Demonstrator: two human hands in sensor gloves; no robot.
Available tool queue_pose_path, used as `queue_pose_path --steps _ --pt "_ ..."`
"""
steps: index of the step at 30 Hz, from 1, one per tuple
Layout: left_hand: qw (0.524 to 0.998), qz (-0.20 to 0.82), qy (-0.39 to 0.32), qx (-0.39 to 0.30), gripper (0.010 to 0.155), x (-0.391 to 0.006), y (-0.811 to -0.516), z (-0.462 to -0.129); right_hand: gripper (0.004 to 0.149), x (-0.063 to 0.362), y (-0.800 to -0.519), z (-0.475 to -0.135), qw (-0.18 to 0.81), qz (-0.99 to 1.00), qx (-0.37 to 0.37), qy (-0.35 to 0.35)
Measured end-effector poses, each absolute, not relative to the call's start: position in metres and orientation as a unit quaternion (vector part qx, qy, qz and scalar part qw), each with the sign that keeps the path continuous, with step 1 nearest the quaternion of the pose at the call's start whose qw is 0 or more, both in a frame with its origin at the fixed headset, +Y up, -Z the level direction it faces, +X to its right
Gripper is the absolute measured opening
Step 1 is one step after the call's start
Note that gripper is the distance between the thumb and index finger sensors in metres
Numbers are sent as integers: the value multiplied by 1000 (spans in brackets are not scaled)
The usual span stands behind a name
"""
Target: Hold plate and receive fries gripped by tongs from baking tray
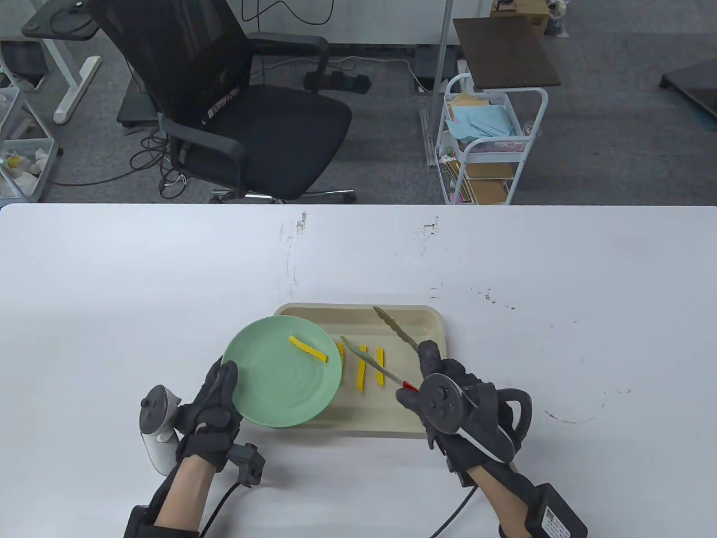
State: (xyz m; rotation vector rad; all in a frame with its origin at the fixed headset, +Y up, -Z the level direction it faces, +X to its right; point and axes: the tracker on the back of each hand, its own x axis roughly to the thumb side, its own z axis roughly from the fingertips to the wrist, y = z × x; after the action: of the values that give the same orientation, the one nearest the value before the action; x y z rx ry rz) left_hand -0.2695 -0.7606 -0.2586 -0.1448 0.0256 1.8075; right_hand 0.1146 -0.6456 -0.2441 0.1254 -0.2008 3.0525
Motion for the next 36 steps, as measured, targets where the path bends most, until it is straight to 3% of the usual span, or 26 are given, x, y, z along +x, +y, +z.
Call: queue_pose_path --steps 5,12,19,30,36 --pt "622 781 16 -60 65 -271 -761 -258 78 128 -683 -248 13 1000 25 2" --pt "635 771 16 -54 66 -272 -760 -258 72 118 -701 -250 -12 999 41 32" --pt "634 771 15 -55 66 -272 -761 -258 70 107 -705 -254 -32 998 38 32" --pt "626 778 16 -49 66 -277 -760 -258 54 111 -700 -257 -24 999 19 -15" --pt "627 777 18 -46 66 -277 -761 -259 53 122 -682 -255 -4 998 18 -53"
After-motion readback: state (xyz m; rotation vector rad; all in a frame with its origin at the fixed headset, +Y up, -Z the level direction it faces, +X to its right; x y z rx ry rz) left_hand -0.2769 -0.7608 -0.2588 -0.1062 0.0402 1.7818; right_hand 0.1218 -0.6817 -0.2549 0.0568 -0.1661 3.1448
